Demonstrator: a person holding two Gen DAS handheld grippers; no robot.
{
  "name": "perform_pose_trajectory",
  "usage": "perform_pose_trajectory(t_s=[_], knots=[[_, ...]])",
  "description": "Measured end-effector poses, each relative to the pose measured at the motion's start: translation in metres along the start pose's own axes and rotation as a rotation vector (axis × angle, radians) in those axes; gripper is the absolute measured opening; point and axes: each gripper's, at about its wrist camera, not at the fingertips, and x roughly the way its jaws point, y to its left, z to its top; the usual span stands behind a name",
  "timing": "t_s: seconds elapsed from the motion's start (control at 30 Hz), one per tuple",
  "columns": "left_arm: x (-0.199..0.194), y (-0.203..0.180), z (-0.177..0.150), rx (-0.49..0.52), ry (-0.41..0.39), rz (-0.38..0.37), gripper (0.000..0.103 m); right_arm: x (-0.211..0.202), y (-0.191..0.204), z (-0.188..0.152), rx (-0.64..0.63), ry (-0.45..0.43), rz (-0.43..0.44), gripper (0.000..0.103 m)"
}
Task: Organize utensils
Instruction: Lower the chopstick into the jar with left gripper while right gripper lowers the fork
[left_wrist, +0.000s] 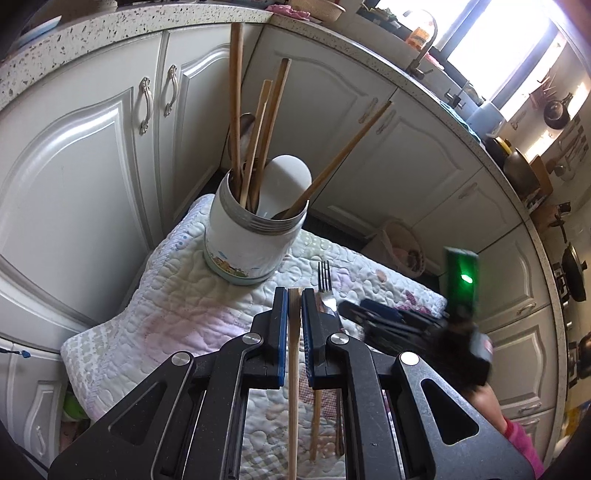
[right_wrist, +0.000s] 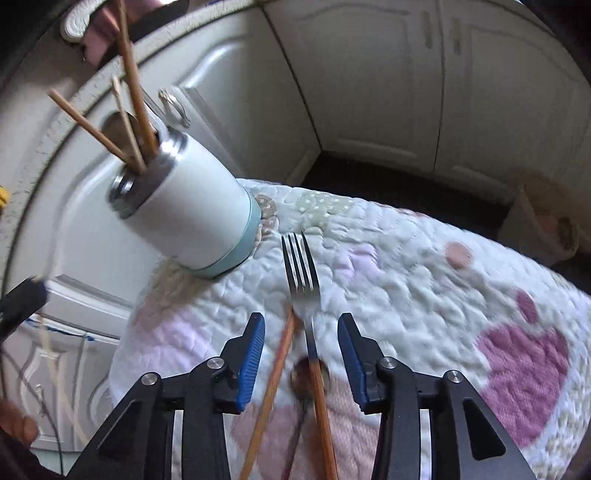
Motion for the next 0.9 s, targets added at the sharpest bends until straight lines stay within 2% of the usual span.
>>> perform_pose_trajectory(t_s=[0.2, 0.23, 0.27, 0.3, 0.57, 0.73, 0.9], knots=[[0.008, 0.009, 0.001, -0.015, 0.022, 0.011, 0.006, 0.040, 0.004, 0.018, -0.022, 0.055, -0.081, 0.040], [0.009, 0.011, 0.001, -0.017, 0.024, 0.012, 0.006, 0.041, 0.003, 0.018, -0.025, 0.054, -0.086, 0.037], [0.010, 0.012, 0.001, -0.019, 0.025, 0.013, 0.006, 0.039, 0.002, 0.017, -0.027, 0.045, -0.081, 0.024], [0.010, 0.013, 0.001, -0.021, 0.026, 0.014, 0.006, 0.034, 0.001, 0.017, -0.021, 0.036, -0.072, 0.022], [0.008, 0.014, 0.006, -0.035, 0.012, -0.004, 0.006, -0.038, -0.001, -0.004, -0.016, -0.111, 0.015, 0.022], [-0.008, 0.005, 0.016, -0.024, -0.039, -0.011, 0.006, -0.093, 0.006, -0.013, -0.018, -0.215, 0.063, 0.021], [-0.023, 0.003, 0.032, -0.028, -0.091, 0.003, 0.006, -0.122, 0.020, -0.012, -0.056, -0.281, 0.065, 0.021]])
